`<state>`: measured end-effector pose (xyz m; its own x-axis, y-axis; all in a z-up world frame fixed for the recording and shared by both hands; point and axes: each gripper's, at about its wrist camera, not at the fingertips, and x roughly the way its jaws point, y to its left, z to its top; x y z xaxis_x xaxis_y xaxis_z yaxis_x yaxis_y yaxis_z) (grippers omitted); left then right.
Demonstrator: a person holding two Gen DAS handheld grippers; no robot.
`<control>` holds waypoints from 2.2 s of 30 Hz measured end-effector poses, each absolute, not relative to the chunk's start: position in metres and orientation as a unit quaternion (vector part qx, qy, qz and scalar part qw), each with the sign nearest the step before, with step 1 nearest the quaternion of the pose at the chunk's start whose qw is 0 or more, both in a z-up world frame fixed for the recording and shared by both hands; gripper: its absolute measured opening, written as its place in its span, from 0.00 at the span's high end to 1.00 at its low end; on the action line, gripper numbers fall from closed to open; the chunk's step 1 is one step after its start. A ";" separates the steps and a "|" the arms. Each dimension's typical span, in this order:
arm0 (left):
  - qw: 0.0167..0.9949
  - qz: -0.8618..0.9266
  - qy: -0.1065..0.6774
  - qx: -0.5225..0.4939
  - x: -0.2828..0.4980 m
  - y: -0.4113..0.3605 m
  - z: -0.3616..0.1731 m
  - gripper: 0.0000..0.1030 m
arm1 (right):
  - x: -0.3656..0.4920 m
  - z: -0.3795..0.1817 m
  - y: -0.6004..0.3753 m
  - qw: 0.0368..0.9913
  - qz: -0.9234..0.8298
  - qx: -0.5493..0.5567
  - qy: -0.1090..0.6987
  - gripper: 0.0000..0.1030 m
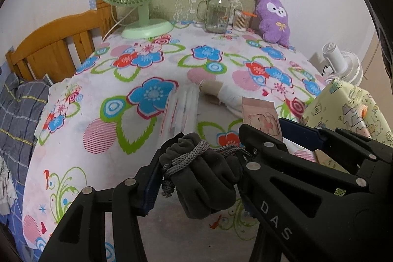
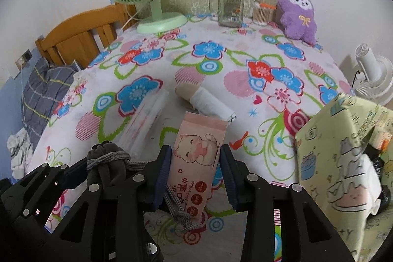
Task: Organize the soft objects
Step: 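Lift the grey pouch and pink tissue pack and carry both toward the box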
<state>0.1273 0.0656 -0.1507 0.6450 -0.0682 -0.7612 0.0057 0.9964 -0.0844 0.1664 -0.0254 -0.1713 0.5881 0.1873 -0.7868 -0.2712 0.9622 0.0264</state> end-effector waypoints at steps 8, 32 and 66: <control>0.915 -0.022 0.401 -0.035 0.123 0.059 -0.133 0.45 | 0.159 -0.150 -0.032 0.900 0.128 -0.047 0.413 0.59; 0.938 -0.020 0.344 -0.026 0.107 0.040 -0.082 0.45 | 0.138 -0.093 -0.053 0.927 0.129 -0.039 0.351 0.59; 0.949 -0.069 0.308 0.012 0.105 -0.056 -0.051 0.46 | 0.126 -0.060 -0.152 0.947 0.086 -0.008 0.310 0.58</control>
